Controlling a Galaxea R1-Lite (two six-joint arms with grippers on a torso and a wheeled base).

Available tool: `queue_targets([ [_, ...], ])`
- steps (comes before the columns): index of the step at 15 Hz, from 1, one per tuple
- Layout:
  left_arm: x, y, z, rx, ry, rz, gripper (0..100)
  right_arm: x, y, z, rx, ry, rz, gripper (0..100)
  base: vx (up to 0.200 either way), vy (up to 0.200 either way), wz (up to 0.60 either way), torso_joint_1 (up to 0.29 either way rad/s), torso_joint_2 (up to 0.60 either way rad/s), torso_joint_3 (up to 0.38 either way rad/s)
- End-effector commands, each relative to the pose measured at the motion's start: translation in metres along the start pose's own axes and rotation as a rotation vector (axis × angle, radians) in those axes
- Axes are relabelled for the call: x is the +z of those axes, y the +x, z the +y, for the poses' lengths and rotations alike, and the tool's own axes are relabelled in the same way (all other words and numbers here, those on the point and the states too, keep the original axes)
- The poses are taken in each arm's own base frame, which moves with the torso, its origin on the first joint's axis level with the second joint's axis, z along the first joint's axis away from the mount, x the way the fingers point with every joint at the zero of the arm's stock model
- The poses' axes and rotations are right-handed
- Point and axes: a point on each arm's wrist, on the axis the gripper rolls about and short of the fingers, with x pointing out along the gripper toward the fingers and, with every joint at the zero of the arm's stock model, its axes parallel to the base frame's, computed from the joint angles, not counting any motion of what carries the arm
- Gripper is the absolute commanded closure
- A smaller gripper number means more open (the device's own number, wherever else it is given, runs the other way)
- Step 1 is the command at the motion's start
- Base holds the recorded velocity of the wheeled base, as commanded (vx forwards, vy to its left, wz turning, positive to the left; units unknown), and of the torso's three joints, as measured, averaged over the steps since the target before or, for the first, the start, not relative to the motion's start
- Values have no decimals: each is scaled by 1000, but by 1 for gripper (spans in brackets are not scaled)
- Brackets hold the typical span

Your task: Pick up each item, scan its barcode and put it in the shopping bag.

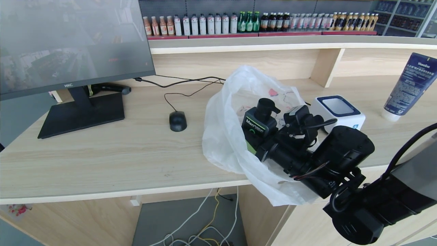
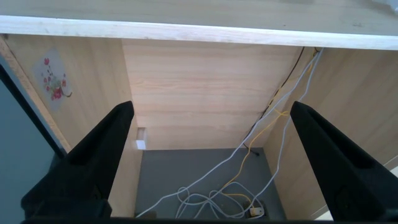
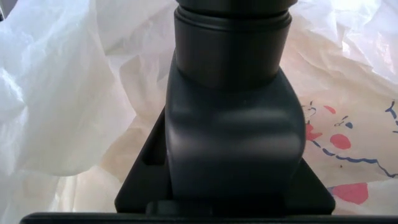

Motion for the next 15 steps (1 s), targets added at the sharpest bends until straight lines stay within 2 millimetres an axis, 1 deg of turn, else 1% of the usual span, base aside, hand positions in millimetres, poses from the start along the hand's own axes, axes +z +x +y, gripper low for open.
queue_targets([
  [1, 0, 0, 0, 0, 0, 0, 0, -6, 1, 1, 3, 2, 16, 100, 0, 0, 0, 0, 0, 0],
  [6, 0, 0, 0, 0, 0, 0, 0, -14, 0, 3, 9, 8, 41, 100, 0, 0, 0, 0, 0, 0],
  [15, 0, 0, 0, 0, 0, 0, 0, -18, -1, 3, 8, 26, 50, 100, 0, 0, 0, 0, 0, 0],
])
